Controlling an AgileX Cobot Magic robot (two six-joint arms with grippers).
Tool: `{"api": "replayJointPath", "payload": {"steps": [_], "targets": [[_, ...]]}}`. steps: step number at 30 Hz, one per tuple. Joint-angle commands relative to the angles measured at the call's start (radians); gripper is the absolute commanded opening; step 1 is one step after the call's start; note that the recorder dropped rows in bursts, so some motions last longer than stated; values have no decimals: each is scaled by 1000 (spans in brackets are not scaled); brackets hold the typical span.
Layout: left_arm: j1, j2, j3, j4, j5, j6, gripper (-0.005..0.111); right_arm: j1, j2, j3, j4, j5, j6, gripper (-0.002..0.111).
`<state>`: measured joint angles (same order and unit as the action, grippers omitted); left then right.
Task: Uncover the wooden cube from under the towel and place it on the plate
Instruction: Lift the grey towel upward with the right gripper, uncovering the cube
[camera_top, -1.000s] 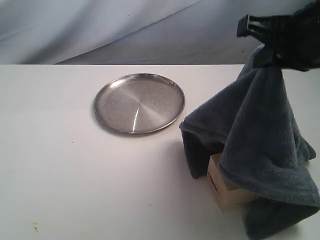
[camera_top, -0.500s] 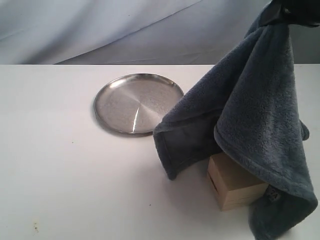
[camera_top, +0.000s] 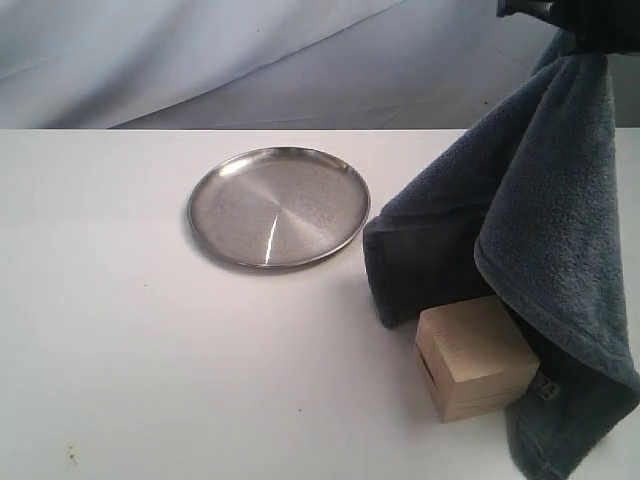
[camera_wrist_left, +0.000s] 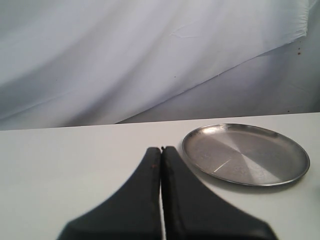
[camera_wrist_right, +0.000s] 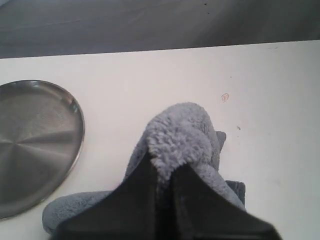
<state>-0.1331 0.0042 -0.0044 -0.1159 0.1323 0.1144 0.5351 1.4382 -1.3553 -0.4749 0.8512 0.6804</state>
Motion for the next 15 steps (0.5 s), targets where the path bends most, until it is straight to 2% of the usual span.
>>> {"api": "replayJointPath", "payload": {"steps": [1,7,15], "targets": [[-5,-4,4,-2,0,-3,0,1,63,-8,-105,-93,59,0],[-5,-4,4,-2,0,-3,0,1,138,-15,-181,-200,115,0],[-5,-4,4,-2,0,-3,0,3,255,-177,-139,-175,107,0]]}}
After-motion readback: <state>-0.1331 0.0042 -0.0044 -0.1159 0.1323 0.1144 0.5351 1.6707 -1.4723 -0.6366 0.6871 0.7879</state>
